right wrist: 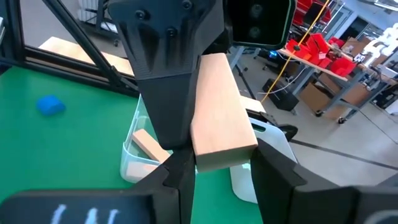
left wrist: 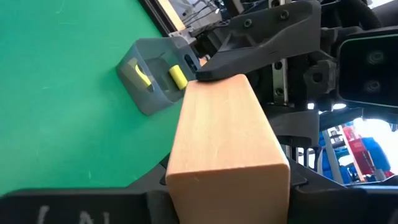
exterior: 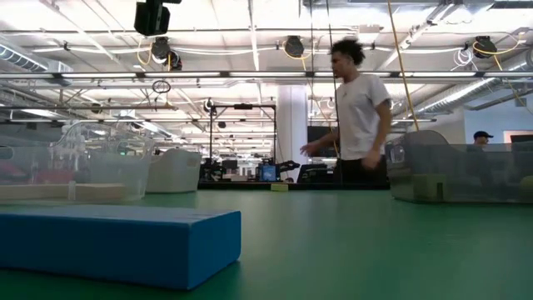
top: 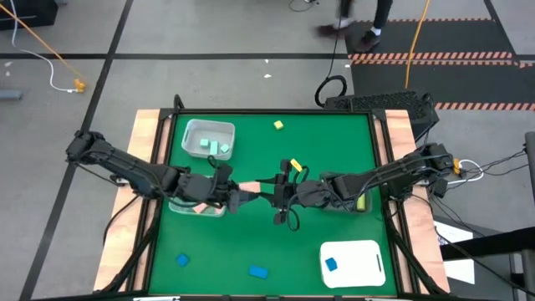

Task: Sort & place blocks by color
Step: Put the brown block into the transparent bin

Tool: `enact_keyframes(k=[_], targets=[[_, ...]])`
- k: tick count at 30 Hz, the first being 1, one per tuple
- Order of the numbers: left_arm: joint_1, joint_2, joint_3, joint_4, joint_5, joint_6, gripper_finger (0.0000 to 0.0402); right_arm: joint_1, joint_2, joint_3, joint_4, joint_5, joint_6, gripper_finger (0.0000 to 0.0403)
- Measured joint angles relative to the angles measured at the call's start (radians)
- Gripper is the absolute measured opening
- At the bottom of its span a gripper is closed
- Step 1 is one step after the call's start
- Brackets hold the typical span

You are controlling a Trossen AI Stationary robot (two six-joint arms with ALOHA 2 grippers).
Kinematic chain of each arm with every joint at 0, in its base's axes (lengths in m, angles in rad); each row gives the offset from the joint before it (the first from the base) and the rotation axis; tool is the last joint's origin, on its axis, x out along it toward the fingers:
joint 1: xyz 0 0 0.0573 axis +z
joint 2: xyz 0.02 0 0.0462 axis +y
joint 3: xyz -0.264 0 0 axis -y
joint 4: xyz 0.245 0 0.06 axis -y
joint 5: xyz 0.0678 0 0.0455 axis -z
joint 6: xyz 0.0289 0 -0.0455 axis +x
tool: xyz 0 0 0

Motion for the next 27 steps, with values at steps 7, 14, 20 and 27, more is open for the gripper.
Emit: enact_keyframes(k=[7,14,20,27], targets=[[0.006,0.000,0.000,0.002,0.013,0.000,0.0123,0.007,0.000,0.001,-0.021,-0.014,0.044,0.0147],[0.015,-0.003,0.003,-0.006,-0.007,-0.002,0.0123,0.008,0.005,-0.002,-0.147,-0.038,0.120,0.0276],[0.038,-0.020,0.004,-0.118,0.004,-0.016,0.0123,0.008,-0.030,-0.002,-0.415,-0.036,0.290,0.0318],[0.059,-0.060,0.004,-0.506,0.054,-0.162,0.0123,0.002,-0.068,-0.002,-0.618,-0.030,0.478,0.0315]])
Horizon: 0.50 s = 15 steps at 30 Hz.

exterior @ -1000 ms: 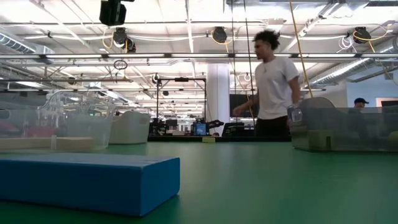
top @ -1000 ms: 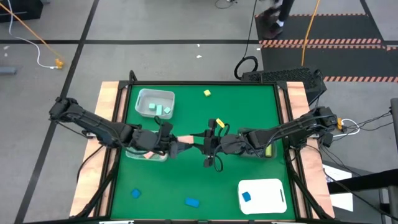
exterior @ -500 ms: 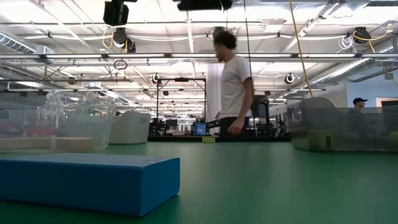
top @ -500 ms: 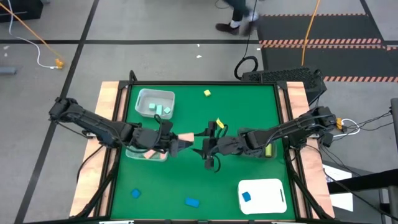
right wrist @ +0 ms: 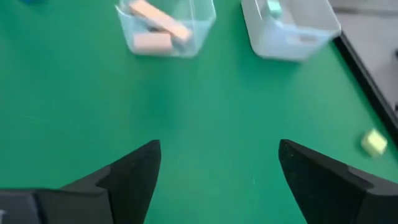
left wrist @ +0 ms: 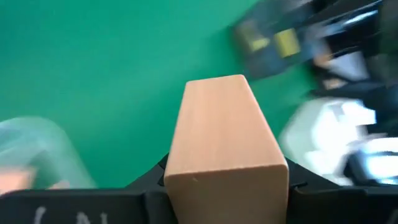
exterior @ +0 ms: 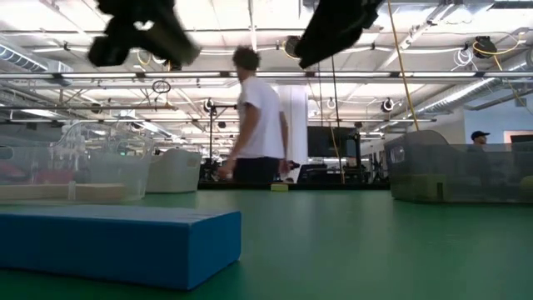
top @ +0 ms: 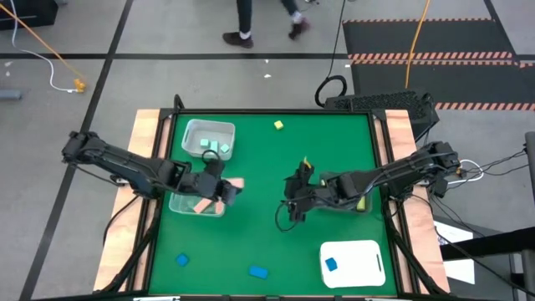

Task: Sort & place blocks by color
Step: Put the brown block into the transparent bin

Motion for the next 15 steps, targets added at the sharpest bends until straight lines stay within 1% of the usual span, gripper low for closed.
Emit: enact_keyframes(k=[6,9,12,15], targets=[[-0.008,-0.037,0.000,-0.329,0.038,-0.142,0.0123,-0.006,0.000,0.000,-0.139,0.007,0.124,0.0309],[-0.030,-0.026,-0.002,-0.475,0.094,-0.215,0.0123,-0.013,0.001,0.000,-0.188,0.063,0.179,0.0309],[-0.049,-0.005,-0.002,-0.564,0.136,-0.274,0.0123,-0.027,0.001,0.000,-0.214,0.131,0.211,0.0309],[-0.055,0.012,-0.002,-0.635,0.153,-0.319,0.0123,-0.057,0.001,0.000,-0.214,0.135,0.244,0.0309]])
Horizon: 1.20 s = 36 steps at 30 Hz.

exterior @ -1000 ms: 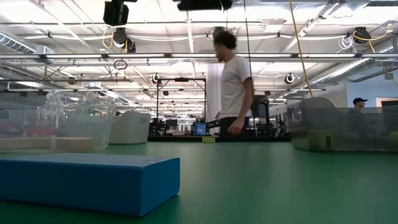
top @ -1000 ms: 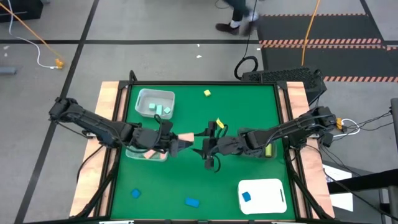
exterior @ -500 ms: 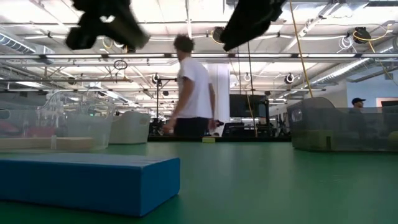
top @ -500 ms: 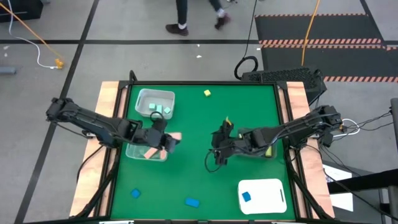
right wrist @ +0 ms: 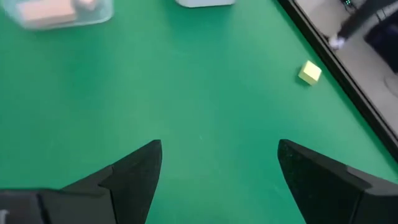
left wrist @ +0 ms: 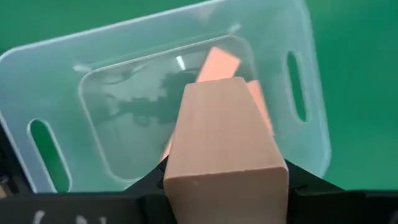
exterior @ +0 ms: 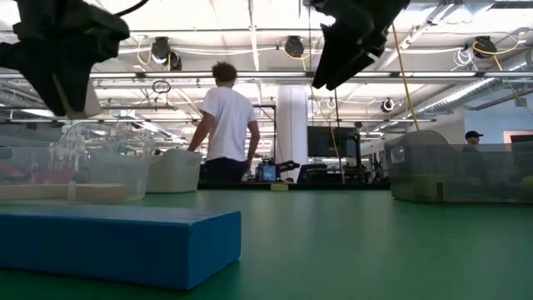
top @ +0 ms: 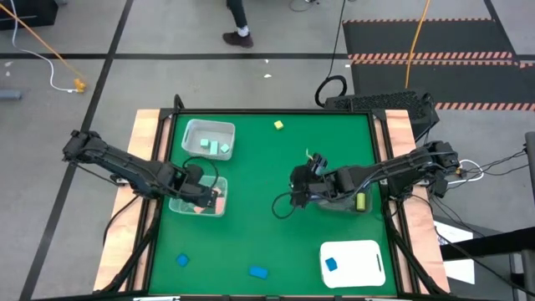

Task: Sort & place blocks by color
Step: Put the brown block into the transparent bin, then put the green block into the black bin

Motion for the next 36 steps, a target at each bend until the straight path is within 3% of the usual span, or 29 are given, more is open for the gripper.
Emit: enact_keyframes(k=[3,9,14,20,26,30,36], targets=[[0.002,0.018,0.000,-0.026,0.001,-0.027,0.0125,-0.044,0.000,0.000,-0.001,0.000,0.026,0.0309],[0.014,0.041,0.000,-0.030,0.001,-0.037,0.0184,-0.142,0.000,0.000,0.000,-0.004,0.022,0.0309],[0.033,0.042,0.000,-0.034,0.001,-0.037,0.0207,-0.233,0.000,0.000,0.024,-0.006,0.009,0.0309],[0.078,0.024,0.000,-0.031,0.033,-0.031,0.0212,-0.366,-0.001,-0.027,0.201,-0.013,-0.069,0.0309],[0.153,-0.070,0.014,0.025,-0.058,0.055,0.0213,-0.545,-0.001,-0.145,0.511,-0.264,-0.091,0.0309],[0.225,-0.150,0.032,0.106,-0.152,0.216,0.0213,-0.640,0.000,-0.248,0.786,-0.386,-0.090,0.0309],[0.382,-0.236,0.035,0.254,-0.211,0.510,0.0214,-0.717,0.010,-0.330,0.984,-0.455,-0.062,0.0308]])
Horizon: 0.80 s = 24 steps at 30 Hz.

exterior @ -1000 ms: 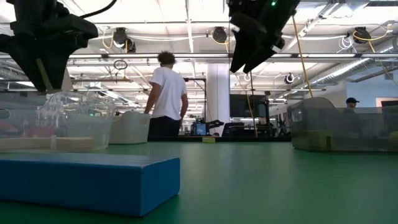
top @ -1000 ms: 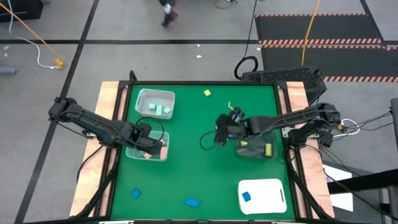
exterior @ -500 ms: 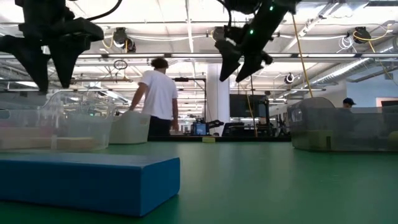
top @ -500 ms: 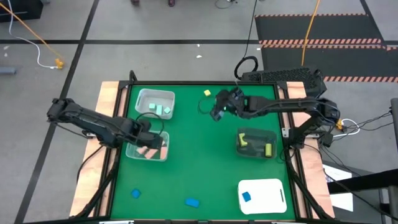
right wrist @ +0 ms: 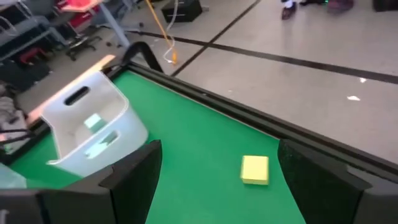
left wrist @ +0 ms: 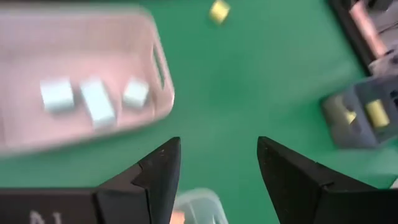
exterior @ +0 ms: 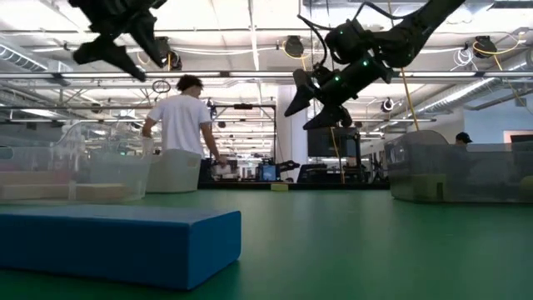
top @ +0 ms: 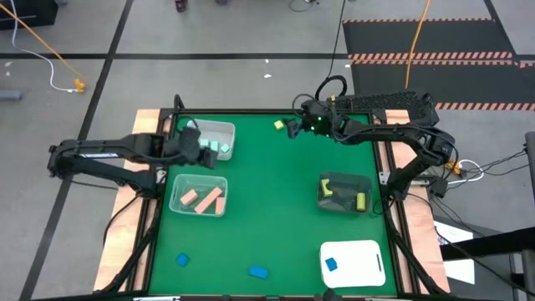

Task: Sort & place blocks by color
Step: Put the green block into the black bin

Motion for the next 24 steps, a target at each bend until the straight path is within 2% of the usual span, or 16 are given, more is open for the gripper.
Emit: enact_keyframes(k=[8,13,17,20,24], targets=[[0.235,-0.018,0.000,0.180,0.001,0.368,0.0214,-0.028,0.072,0.000,0.081,0.000,0.000,0.0308],[0.364,-0.018,0.000,0.295,0.007,0.475,0.0214,-0.044,0.144,0.002,0.121,0.000,0.031,0.0308],[0.465,-0.018,0.000,0.384,0.093,0.528,0.0214,-0.060,0.208,0.048,0.123,-0.007,0.049,0.0308],[0.535,-0.018,0.000,0.442,0.169,0.571,0.0214,-0.071,0.268,0.100,0.120,-0.058,0.052,0.0308],[0.616,-0.018,0.000,0.483,0.250,0.584,0.0214,-0.079,0.331,0.191,0.008,-0.074,0.042,0.0308]])
